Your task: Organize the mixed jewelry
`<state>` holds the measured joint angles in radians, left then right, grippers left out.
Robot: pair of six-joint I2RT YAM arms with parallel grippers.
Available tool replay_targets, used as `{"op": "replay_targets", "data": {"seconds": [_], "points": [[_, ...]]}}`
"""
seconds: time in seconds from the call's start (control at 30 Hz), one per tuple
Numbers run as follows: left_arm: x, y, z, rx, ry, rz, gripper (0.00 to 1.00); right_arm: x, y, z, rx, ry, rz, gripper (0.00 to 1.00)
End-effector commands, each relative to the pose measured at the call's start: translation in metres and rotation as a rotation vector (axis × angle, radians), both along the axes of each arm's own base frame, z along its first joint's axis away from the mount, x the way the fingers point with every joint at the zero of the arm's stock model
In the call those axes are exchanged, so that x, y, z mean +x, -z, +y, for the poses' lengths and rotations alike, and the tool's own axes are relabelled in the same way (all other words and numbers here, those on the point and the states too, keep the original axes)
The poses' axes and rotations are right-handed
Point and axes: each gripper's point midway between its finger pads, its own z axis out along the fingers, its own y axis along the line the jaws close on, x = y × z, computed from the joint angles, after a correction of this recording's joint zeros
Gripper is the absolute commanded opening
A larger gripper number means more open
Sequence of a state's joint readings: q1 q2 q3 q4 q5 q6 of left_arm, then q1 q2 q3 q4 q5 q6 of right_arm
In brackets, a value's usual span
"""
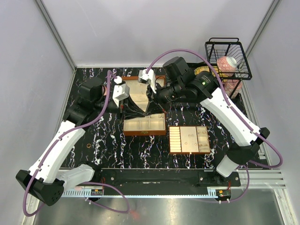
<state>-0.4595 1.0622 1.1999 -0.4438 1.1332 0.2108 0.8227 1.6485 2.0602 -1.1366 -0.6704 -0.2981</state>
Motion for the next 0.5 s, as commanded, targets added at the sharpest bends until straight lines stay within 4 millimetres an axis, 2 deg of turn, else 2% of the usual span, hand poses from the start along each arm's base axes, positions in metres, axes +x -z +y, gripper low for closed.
{"op": "replay_targets", "data": {"seconds": [0.0, 0.07, 0.1, 0.2, 0.47], "points": [[0.0049, -0.0191, -0.0032, -0.053, -0.002, -0.094, 0.18, 0.0037, -0.0124, 0.0009, 0.04, 0.017, -0.058, 0.0], [0.0055, -0.0187, -0.0026, -0.053, -0.008, -0.096, 0.24, 0.0034, -0.0133, -0.0018, 0.038, 0.025, -0.066, 0.0], [0.0064, -0.0188, -0.0018, -0.052, -0.014, -0.096, 0.3, 0.0037, -0.0137, -0.0032, 0.036, 0.03, -0.072, 0.0], [0.0075, -0.0189, -0.0007, -0.052, -0.021, -0.099, 0.36, 0.0041, -0.0138, -0.0057, 0.033, 0.038, -0.083, 0.0], [0.012, -0.0188, -0.0005, -0.048, -0.04, -0.107, 0.36, 0.001, -0.0133, -0.0071, 0.034, 0.03, -0.078, 0.0]]}}
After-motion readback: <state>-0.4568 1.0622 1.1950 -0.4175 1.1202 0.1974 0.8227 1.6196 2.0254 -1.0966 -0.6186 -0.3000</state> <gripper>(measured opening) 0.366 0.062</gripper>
